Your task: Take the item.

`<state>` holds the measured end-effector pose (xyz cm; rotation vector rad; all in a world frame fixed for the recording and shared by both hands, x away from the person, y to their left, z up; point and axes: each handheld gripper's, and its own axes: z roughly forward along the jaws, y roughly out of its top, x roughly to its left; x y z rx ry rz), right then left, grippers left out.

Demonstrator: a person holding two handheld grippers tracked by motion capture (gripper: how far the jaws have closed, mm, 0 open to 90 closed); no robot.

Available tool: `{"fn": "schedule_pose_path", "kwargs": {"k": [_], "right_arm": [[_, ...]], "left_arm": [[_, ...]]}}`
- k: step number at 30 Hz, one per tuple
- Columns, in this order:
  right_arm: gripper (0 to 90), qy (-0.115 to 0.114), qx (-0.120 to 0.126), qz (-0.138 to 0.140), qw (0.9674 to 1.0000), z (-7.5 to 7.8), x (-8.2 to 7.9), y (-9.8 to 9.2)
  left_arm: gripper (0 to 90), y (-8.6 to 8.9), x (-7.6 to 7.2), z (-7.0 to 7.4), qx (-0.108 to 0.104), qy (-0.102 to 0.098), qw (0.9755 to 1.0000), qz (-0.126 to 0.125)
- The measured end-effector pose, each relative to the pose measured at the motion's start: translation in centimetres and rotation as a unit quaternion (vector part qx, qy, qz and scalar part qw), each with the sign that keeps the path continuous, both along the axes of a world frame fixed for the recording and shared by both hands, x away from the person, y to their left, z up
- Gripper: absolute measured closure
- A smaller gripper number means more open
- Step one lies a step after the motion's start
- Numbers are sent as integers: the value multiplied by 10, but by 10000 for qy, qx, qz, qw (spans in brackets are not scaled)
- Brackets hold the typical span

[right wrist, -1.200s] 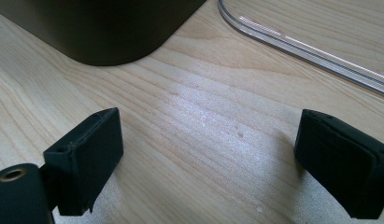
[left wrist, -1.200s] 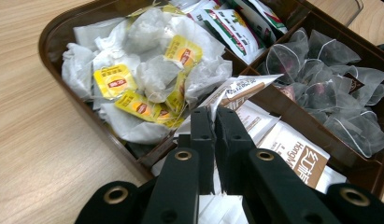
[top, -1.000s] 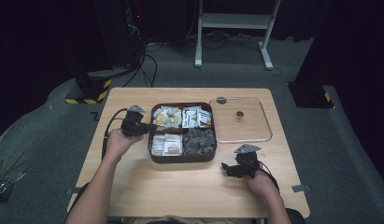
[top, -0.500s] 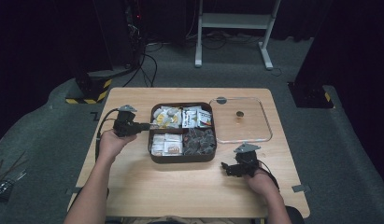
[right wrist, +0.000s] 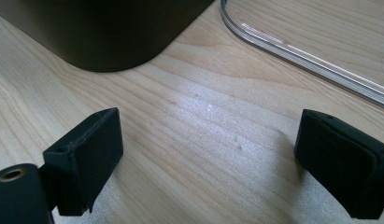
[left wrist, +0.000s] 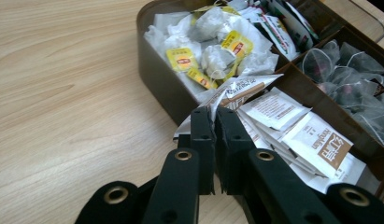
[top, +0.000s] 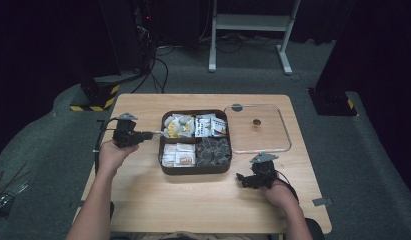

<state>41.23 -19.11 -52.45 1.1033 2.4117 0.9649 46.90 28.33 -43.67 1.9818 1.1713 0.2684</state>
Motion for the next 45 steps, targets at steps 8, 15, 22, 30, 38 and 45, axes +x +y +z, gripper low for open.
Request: {"fn": "schedule_pose_path", "kwargs": {"k": [8, 15, 22, 30, 38, 45], "right_arm": [[77, -14, 2, 30, 10000, 0, 2, 1], [77, -6, 4, 28, 10000, 0, 3, 1], [77, -7, 4, 27, 10000, 0, 3, 1], [77, -5, 5, 25, 10000, 0, 3, 1], [77, -7, 5, 27, 10000, 0, 3, 1], [77, -7, 5, 26, 10000, 0, 3, 1]], "left_arm": [[863, 11, -3, -3, 28, 38, 9998, 169], [863, 21, -3, -7, 63, 84, 9994, 318], [863, 27, 1, -13, 115, 147, 9990, 398], [863, 36, 8, -25, 206, 368, 9977, 535], [863, 32, 18, -40, 405, 637, 9955, 572], [863, 28, 23, -49, 616, 716, 9940, 556]]}}
